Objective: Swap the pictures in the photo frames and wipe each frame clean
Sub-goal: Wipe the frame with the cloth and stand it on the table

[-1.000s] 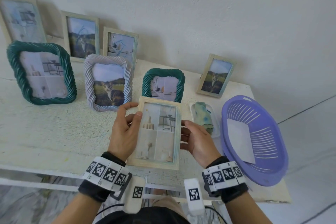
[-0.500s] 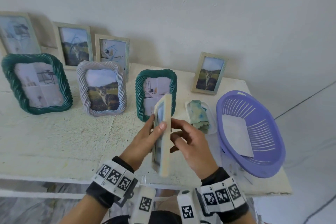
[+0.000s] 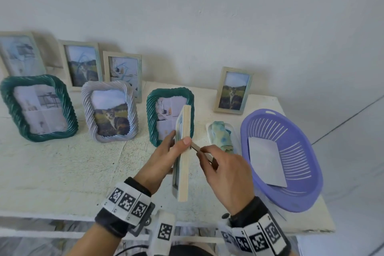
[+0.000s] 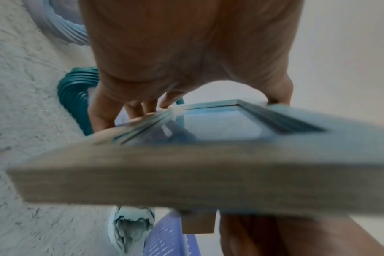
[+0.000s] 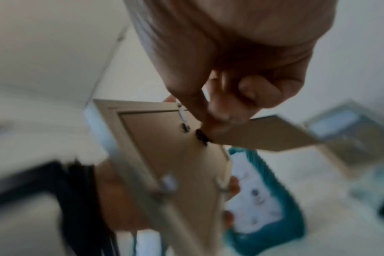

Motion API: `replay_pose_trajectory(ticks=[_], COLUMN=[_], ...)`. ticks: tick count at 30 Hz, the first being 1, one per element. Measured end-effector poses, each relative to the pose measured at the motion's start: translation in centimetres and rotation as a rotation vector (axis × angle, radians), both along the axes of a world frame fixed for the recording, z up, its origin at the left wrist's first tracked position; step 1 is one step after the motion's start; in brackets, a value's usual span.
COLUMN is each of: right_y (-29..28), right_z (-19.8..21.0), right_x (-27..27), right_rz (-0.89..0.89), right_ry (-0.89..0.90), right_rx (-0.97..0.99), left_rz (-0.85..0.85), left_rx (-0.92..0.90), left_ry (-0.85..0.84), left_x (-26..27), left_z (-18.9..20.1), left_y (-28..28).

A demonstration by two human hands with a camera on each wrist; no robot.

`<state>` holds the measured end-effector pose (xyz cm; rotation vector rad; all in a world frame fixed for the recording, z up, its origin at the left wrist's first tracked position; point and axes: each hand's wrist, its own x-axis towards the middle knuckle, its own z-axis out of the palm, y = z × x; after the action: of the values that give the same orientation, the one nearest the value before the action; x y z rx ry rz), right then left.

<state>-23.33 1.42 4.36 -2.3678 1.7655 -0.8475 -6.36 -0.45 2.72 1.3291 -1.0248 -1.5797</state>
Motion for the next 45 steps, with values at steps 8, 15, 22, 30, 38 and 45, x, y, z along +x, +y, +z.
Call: replay_pose_trajectory(ticks=[8, 15, 22, 30, 38, 45], right_y=[-1.6, -2.9, -8.0, -21.7, -30.5, -33.8], right_z=[0.1, 1.8, 8.4, 14.6, 10.1, 4.3], right_x=[-2.8, -4.9, -5.9, -2.3, -0.2, 0.7], right_rz=[-0.123, 0.049, 0.280, 0.171, 0.001, -0.082], right_ry=[-1.350, -1.205, -0.921, -0.636, -0.483, -0.419], right_rx=[0.830, 0.852, 0.385, 0.128, 0.240, 0.391], left_rz=[0.083, -0.098, -0.107, -0.091, -0.156, -0.225], left_rx=[-0.002, 0.126, -0.109, -0.256, -0.044, 0.135], left_ry=[0.106, 0.228, 0.066, -0.155, -0.212, -0.250], left_x=[-0.8, -0.2, 1.2, 3.5, 5.0, 5.4], left_z=[1.9, 4.5, 11.6, 17.9, 14.6, 8.7], left_y=[0.1, -1.9, -7.3, -20.7, -30.3, -34.7])
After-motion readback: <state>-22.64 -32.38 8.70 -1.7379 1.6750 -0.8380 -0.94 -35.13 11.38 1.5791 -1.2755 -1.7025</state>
